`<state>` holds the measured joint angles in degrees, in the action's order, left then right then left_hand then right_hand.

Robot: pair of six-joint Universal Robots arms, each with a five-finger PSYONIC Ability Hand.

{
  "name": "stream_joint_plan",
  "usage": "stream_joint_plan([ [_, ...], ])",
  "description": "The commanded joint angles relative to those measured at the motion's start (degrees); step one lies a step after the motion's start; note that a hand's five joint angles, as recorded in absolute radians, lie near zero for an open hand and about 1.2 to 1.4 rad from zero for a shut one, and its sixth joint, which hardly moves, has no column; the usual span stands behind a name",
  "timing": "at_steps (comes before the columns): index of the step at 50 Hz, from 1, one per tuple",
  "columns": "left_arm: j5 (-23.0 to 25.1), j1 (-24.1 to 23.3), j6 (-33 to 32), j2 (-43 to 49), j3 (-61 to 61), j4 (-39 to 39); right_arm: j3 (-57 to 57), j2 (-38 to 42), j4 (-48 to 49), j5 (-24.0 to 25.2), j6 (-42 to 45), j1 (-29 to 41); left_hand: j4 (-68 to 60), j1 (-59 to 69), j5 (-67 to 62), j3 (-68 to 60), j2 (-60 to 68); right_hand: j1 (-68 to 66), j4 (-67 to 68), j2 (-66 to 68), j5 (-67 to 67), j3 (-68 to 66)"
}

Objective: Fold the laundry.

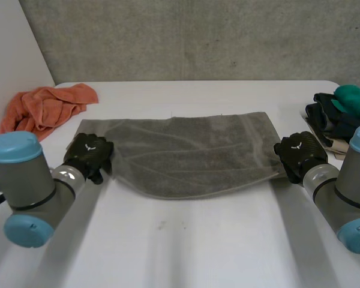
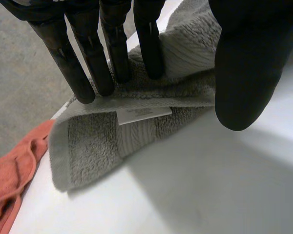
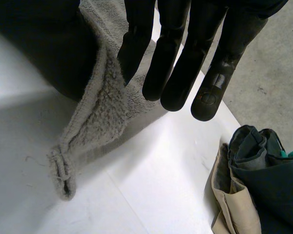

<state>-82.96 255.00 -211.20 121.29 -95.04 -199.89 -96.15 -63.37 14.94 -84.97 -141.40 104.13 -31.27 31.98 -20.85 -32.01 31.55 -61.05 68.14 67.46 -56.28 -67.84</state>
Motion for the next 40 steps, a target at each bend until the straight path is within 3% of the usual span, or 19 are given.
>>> stream_joint_plan([
  [1,-0.18,-1.0,0.09,5.7,7.49,0.99,0.0,0.09,0.0,0.07,0.07,-0.16,-0.32,-0.4,-0.73,0.43,0.04,-18.95,11.86,12.54,-13.72,-12.16],
  [28,-0.18,-3.64,-0.62,12.47,15.58,3.19,0.09,0.88,0.0,0.07,0.33,-0.16,-5.01,4.3,-5.42,-4.26,4.73,-18.95,11.86,12.54,-13.72,-12.16],
  [30,-0.09,-3.64,-0.62,12.56,15.76,3.28,0.18,1.06,0.0,0.07,0.42,-0.16,-10.2,9.49,-10.62,-9.46,9.92,-18.95,11.86,12.54,-13.72,-12.16],
  [35,0.0,-3.37,-0.18,11.86,15.67,3.8,0.18,1.06,0.0,-0.02,0.51,-0.16,-48.64,47.93,-49.05,-47.89,48.36,-18.95,11.86,12.54,-13.72,-12.16],
  [40,-0.27,-3.72,-0.18,7.32,14.18,8.26,0.26,0.53,-0.08,-0.28,0.68,-0.07,-48.73,48.02,-49.15,-47.99,48.45,-18.95,11.86,12.54,-13.72,-12.16],
])
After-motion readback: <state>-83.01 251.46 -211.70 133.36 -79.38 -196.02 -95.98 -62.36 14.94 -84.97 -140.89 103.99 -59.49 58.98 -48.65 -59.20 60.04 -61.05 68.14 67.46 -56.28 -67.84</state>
